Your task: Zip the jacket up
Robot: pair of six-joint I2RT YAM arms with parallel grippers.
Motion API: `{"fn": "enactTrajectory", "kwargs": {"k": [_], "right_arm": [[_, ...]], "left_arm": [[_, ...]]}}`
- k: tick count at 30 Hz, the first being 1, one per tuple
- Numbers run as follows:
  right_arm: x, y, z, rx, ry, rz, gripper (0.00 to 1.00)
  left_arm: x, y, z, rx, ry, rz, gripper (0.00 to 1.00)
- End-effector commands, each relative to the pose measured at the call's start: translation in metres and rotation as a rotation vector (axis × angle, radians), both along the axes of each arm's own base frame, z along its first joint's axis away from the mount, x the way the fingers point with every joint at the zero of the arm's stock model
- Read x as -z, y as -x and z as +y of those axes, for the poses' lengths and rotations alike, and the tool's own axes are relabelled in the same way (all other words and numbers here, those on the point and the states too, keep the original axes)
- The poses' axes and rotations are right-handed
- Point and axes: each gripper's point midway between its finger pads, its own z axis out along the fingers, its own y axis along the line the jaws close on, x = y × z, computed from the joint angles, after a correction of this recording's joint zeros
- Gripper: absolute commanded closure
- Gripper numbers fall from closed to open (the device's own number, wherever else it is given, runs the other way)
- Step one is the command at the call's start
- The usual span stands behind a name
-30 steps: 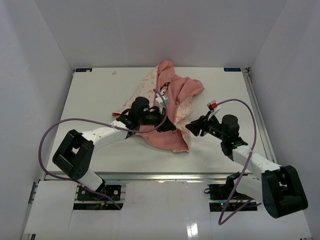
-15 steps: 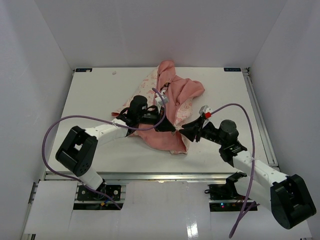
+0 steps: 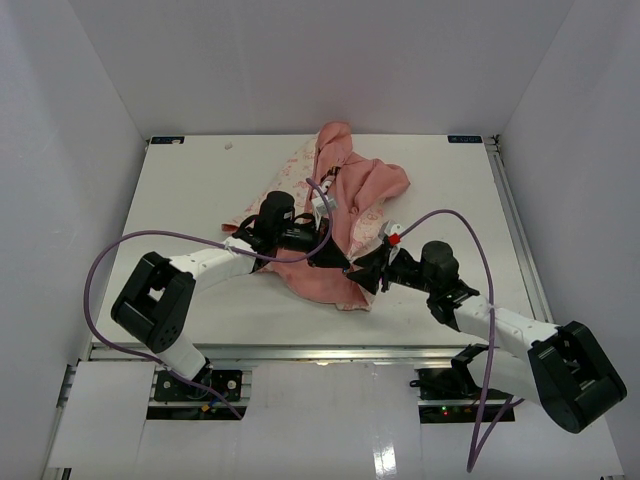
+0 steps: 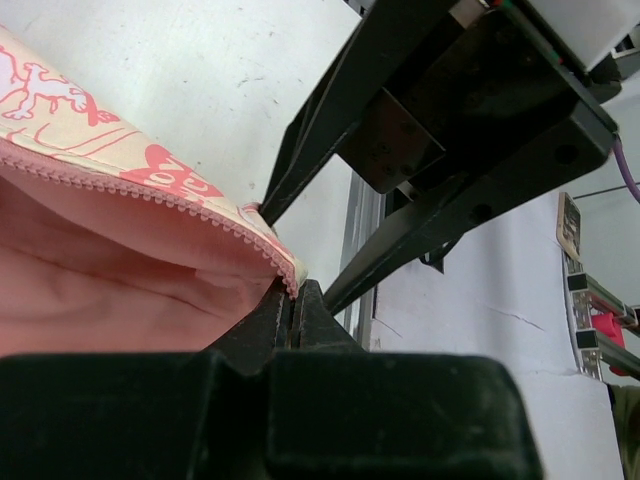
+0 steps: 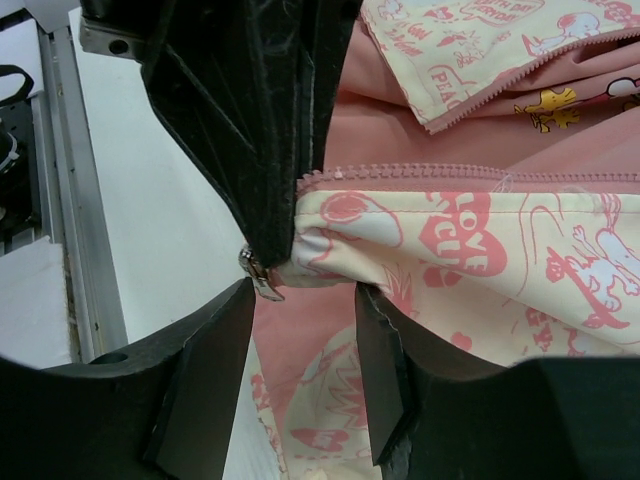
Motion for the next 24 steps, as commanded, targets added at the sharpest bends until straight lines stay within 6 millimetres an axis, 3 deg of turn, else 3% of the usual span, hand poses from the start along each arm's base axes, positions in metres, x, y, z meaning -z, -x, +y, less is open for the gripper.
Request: {"fn": "enactTrajectory", "kwargs": {"k": [1, 7, 16, 24], "right_arm": [[-0.008, -0.009, 0.004, -0.006, -0.003, -0.086, 0.48], [-0.005, -0.005, 0.007, -0.061, -0.001, -0.137, 0.47], [-0.019, 0.012, 0.005, -0.109, -0.050, -0.235, 0.48], [-0.019, 0.011, 0.015, -0.170, -0.063, -0.229, 0.52]], "left_arm": [[-0.012, 0.020, 0.003, 0.119, 0.051, -0.026, 1.00], [-0.013, 0.023, 0.004, 0.151, 0.059, -0.039, 1.00], [-0.005, 0.021, 0.004, 0.160, 0.049, -0.030, 1.00], [-0.006, 0.023, 0.005, 0.179, 0.068, -0.022, 1.00]]}}
